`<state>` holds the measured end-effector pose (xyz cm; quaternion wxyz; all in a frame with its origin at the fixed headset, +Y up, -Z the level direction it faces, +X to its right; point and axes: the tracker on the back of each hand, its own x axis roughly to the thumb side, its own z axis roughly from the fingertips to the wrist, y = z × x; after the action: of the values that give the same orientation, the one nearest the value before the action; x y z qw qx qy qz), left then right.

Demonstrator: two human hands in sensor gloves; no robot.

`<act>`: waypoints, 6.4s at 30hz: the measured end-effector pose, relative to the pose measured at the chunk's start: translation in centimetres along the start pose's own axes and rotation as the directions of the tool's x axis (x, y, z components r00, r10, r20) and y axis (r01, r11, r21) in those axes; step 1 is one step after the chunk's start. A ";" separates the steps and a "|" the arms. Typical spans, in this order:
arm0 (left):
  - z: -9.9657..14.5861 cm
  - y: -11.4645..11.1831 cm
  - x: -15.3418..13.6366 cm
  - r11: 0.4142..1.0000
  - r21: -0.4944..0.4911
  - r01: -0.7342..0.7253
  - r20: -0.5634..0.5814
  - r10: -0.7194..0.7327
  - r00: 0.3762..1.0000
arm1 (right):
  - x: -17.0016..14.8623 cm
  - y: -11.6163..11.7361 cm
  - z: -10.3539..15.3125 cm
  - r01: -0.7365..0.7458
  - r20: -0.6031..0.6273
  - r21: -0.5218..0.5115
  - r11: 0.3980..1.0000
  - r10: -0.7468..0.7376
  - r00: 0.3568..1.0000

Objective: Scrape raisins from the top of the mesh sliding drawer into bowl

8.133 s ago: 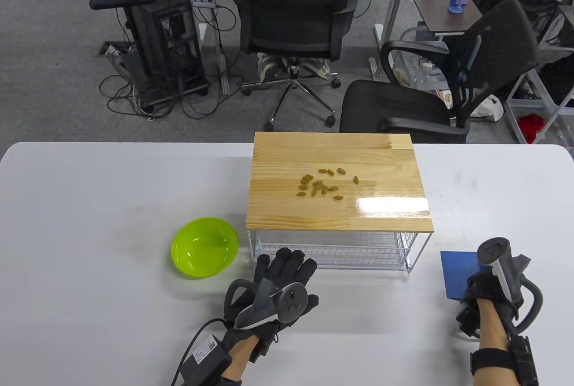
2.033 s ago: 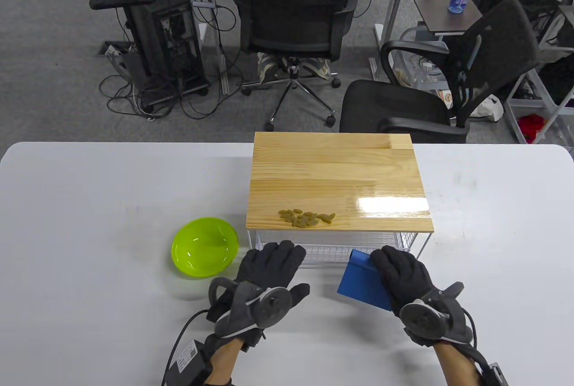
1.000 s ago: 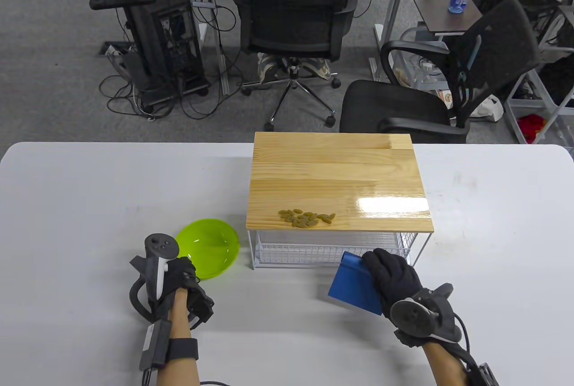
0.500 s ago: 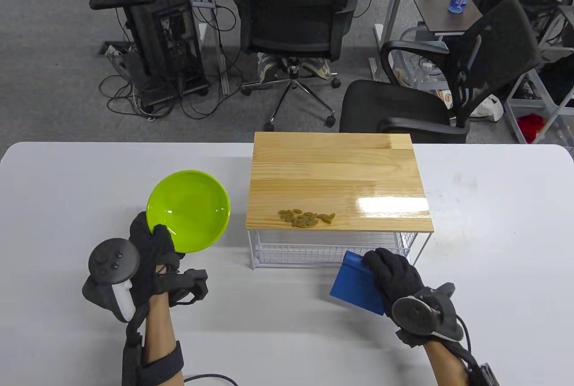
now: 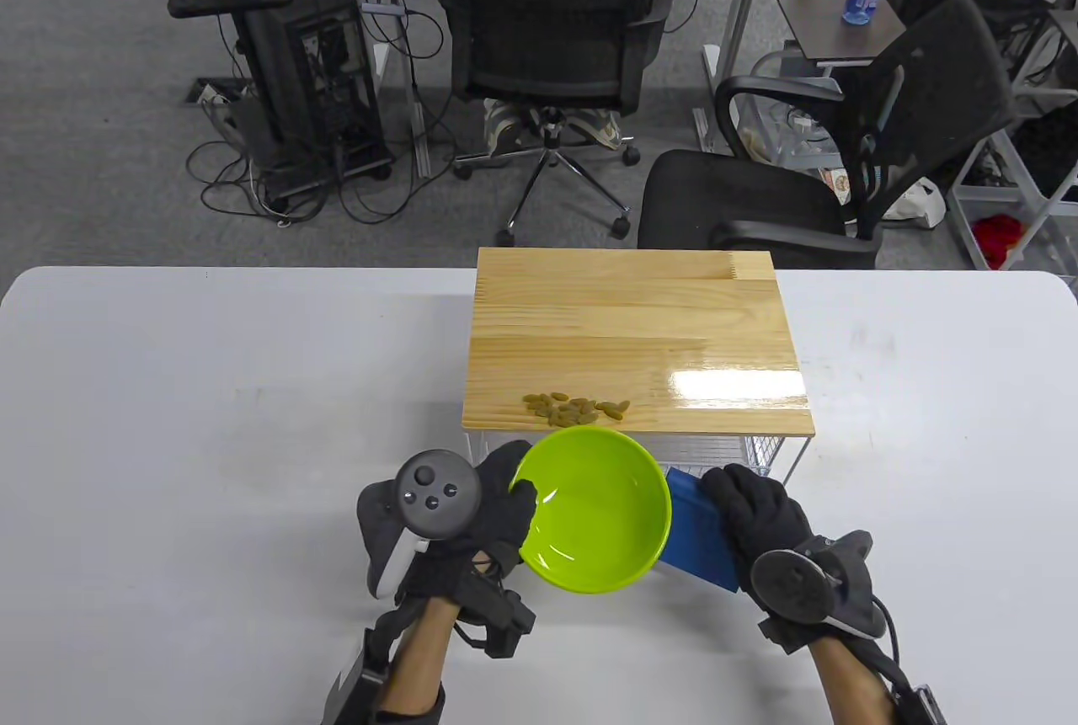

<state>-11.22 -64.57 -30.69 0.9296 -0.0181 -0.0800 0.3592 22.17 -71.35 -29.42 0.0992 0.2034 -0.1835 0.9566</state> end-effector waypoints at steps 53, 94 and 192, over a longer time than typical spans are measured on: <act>-1.5 -1.2 -4.9 0.980 0.107 -0.166 -0.222 0.186 0.957 | 7.9 -8.0 -14.7 -0.057 -0.075 0.026 0.998 0.059 0.995; -1.4 0.0 -6.5 0.983 0.087 -0.159 -0.273 0.177 0.946 | 12.4 -5.7 -18.6 -0.219 -0.033 -0.063 0.974 0.217 0.976; -0.7 6.9 -19.2 0.980 0.189 0.060 -0.688 0.089 0.721 | 4.0 -9.0 -6.1 0.296 -0.037 -0.477 0.828 -0.355 0.934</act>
<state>-29.71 -72.26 -34.59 0.8862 -0.0592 0.3095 0.3396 18.86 -60.27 -30.11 0.3178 0.1425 -0.3625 0.8645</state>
